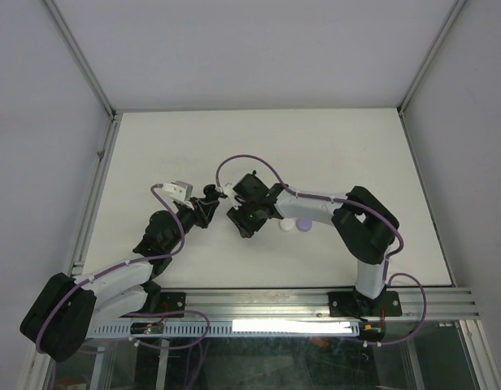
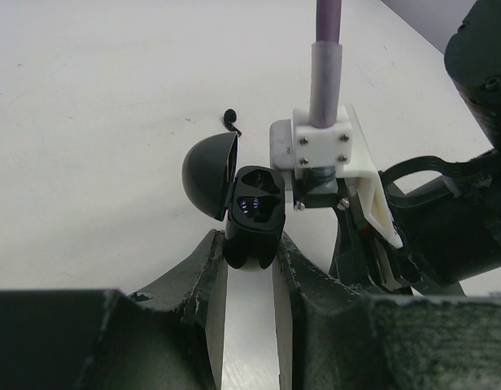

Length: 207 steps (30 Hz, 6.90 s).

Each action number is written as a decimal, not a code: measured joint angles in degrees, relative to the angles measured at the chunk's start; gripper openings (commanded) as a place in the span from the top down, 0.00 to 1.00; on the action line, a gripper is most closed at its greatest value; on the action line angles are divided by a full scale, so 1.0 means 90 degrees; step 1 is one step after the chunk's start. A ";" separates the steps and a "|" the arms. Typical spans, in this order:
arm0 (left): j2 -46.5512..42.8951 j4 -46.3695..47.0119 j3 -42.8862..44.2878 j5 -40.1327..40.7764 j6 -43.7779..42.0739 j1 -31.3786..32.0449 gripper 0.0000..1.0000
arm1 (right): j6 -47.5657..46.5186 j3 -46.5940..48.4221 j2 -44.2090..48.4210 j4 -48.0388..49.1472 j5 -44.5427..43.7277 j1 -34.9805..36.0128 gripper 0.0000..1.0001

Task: Insert the wireless bluetooth earbuds into the charging case
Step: Pick up the earbud from the center of the board, then place the earbud in the charging case.

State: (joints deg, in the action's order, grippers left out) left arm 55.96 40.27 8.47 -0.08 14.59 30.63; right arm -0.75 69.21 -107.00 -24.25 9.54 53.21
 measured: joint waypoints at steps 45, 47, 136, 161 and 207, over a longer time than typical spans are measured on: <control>0.0044 0.0002 0.0000 -0.0172 0.0000 0.0000 1.00 | 0.0857 -0.0780 0.0447 0.0714 -0.1996 0.0211 0.72; 0.0068 0.0005 0.0000 -0.0180 0.0000 0.0000 1.00 | 0.0852 -0.0780 0.0447 0.0712 -0.2023 0.0211 0.74; 0.1071 0.1950 -0.0121 -0.3320 0.0498 0.0000 1.00 | -0.3274 -0.2878 0.3181 0.5576 -0.3801 0.2142 0.84; 0.1061 0.1863 -0.0075 -0.3259 0.0673 0.0000 1.00 | -0.3041 -0.3050 0.3395 0.5481 -0.3823 0.2329 0.84; 0.0984 0.2584 -0.0197 -0.3575 0.0270 0.0000 1.00 | -0.1137 -0.2266 0.4626 0.2965 -0.2756 0.1120 0.29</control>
State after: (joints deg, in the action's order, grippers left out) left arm 64.82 63.53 6.70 -32.25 17.02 30.63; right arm -10.98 48.82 -65.36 2.44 -15.27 63.29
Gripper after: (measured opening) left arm 0.242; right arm 0.707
